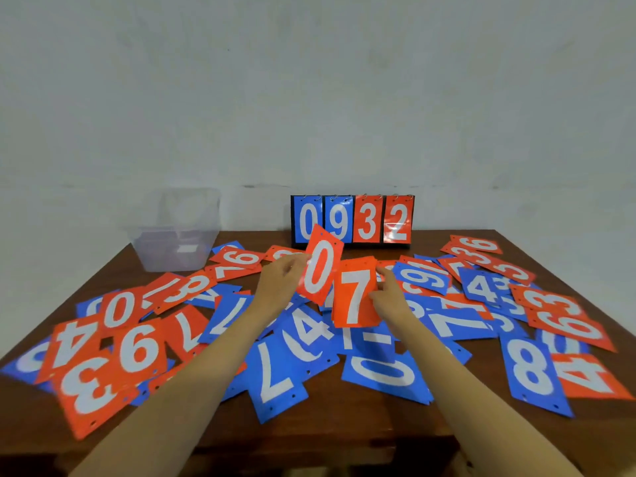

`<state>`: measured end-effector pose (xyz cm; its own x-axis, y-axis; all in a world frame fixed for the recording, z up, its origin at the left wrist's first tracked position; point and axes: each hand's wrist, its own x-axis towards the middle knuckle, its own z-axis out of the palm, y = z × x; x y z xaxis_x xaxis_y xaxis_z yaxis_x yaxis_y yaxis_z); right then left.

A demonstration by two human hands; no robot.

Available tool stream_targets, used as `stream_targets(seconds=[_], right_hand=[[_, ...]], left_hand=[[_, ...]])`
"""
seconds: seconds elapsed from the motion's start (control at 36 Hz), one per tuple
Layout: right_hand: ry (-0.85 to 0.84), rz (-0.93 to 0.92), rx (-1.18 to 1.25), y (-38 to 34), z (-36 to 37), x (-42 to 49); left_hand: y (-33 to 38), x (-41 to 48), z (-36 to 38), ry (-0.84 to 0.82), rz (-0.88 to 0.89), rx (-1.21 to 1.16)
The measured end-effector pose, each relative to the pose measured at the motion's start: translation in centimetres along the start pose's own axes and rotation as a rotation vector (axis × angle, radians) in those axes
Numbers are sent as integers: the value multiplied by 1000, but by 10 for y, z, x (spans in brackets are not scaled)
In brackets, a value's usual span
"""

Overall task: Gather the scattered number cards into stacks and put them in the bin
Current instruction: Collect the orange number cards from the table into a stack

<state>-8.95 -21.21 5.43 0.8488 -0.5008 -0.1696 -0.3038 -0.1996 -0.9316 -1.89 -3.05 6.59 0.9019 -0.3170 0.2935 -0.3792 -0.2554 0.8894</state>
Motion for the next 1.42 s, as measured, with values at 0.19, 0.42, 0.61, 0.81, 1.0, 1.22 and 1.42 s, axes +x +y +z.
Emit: stream_targets(seconds=[0.19, 0.42, 0.61, 0.81, 1.0, 1.22, 1.42], right_hand=[[-36, 41, 204, -3, 10, -19], [31, -24, 349, -14, 22, -23], [52, -85, 332, -13, 31, -7], [24, -72, 235, -7, 42, 32], [56, -3, 283, -3, 48, 87], [51, -33, 270, 6, 54, 141], [36, -75, 265, 14, 54, 162]], left_hand=[[-2, -33, 7, -145, -39, -68], [-5, -37, 24, -46, 5, 27], [-23, -21, 33, -10, -33, 68], [-48, 12, 33, -28, -146, 72], [-83, 84, 28, -95, -193, 275], [-113, 155, 41, -219, -301, 530], [-130, 183, 55, -225, -289, 789]])
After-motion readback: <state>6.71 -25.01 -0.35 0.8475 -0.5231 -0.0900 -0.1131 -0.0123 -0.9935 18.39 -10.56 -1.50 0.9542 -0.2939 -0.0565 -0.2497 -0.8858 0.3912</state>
